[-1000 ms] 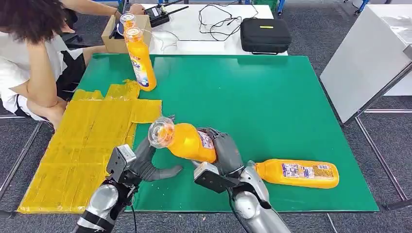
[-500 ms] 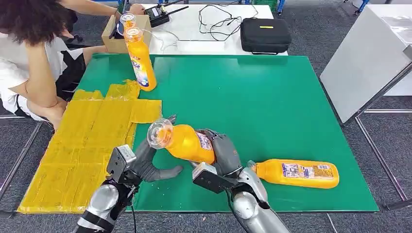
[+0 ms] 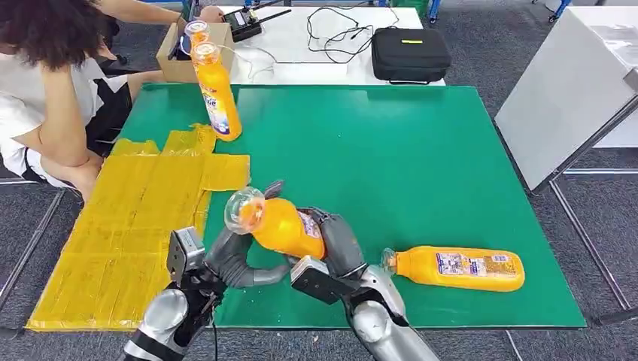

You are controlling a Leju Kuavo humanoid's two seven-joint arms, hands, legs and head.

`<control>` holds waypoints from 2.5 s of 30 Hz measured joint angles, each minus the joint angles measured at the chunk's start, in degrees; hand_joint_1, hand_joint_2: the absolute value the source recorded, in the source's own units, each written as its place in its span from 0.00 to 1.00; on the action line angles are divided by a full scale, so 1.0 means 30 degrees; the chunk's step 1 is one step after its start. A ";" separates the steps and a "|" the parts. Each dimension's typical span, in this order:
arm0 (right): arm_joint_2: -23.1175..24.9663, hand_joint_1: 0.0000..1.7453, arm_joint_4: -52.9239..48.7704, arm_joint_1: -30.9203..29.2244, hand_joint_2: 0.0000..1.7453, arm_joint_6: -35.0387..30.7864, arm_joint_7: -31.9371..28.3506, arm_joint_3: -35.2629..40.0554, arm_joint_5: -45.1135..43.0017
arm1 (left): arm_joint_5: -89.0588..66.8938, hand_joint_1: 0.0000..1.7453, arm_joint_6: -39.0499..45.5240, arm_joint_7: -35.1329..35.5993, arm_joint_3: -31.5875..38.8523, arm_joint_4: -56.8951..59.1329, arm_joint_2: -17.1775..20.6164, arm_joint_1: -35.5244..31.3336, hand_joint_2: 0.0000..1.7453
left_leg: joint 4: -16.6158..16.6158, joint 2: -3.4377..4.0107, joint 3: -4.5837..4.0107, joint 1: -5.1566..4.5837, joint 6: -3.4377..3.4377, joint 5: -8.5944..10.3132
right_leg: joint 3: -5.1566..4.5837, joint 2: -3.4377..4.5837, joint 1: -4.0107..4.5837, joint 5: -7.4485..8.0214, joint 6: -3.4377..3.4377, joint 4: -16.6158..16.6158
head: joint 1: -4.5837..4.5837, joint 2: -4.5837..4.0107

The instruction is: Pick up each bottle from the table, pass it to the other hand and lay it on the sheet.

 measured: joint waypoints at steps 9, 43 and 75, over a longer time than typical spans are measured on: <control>0.0336 1.00 0.1158 -0.0220 1.00 -0.0146 -0.0087 0.0823 -0.0218 | 0.1239 0.00 -0.0007 0.0175 -0.0008 0.0000 -0.0015 0.0088 1.00 | -0.0001 -0.0009 -0.0002 0.0005 -0.0001 0.0002 | 0.0002 -0.0001 0.0001 -0.0001 -0.0002 0.0001 | 0.0001 0.0000; 0.0577 1.00 0.2091 -0.0651 1.00 -0.0270 -0.0262 0.1845 0.0255 | 0.1473 1.00 0.0102 0.0213 0.0058 0.0291 -0.0015 0.0238 1.00 | -0.0001 0.0000 -0.0001 0.0003 -0.0001 0.0002 | -0.0009 0.0000 0.0000 -0.0001 -0.0001 0.0000 | 0.0000 0.0000; 0.0162 0.00 0.0614 -0.0100 1.00 -0.2149 -0.1188 0.1815 -0.0670 | 0.1313 1.00 0.1435 -0.0589 0.0408 -0.0211 0.0101 -0.0228 1.00 | 0.0000 0.0018 0.0001 0.0003 -0.0002 0.0001 | -0.0011 0.0002 0.0000 0.0000 -0.0002 -0.0002 | 0.0007 0.0000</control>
